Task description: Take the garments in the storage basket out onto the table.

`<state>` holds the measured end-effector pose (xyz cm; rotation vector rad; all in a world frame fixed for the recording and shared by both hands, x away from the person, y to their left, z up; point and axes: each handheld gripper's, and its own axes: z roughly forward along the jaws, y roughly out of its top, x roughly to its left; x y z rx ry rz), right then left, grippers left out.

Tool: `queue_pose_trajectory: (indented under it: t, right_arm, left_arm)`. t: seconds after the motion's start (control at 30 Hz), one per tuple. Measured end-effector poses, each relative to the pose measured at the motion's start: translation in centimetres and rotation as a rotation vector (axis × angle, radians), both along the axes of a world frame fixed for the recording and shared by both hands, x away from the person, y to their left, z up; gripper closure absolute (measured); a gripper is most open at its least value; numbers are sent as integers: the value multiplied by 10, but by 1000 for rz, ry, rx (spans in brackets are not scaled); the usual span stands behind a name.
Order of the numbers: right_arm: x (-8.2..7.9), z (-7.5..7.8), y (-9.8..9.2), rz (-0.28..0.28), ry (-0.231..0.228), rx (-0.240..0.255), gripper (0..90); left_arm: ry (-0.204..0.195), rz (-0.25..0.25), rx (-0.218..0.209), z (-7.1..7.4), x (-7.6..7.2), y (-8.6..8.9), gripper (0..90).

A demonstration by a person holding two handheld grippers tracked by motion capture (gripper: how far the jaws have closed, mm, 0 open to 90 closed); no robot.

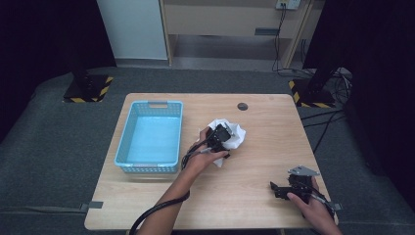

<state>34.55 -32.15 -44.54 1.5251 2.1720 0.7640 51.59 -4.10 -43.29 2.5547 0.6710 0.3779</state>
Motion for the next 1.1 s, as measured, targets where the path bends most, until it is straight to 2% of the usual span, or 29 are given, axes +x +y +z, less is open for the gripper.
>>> queue_pose_trajectory:
  t: [0.1,0.3,0.4,0.73,0.87,1.1]
  right_arm:
    - [0,0,0,0,0,0,3]
    - [0,0,0,1,-1,0,3]
    - [0,0,0,1,-1,-1,3]
    - [0,0,0,1,-1,-1,3]
    - [0,0,0,1,-1,-1,3]
    - [0,0,0,1,-1,-1,3]
  left_arm:
    - [27,2,-1,0,0,-1,98]
    - [18,-13,25,2,-4,-1,68]
    - [25,-7,4,4,-5,2,62]
    - [14,-12,-20,18,-11,9,55]
    - [16,-10,-17,21,-12,11,48]
    - [15,-13,-38,25,-12,12,45]
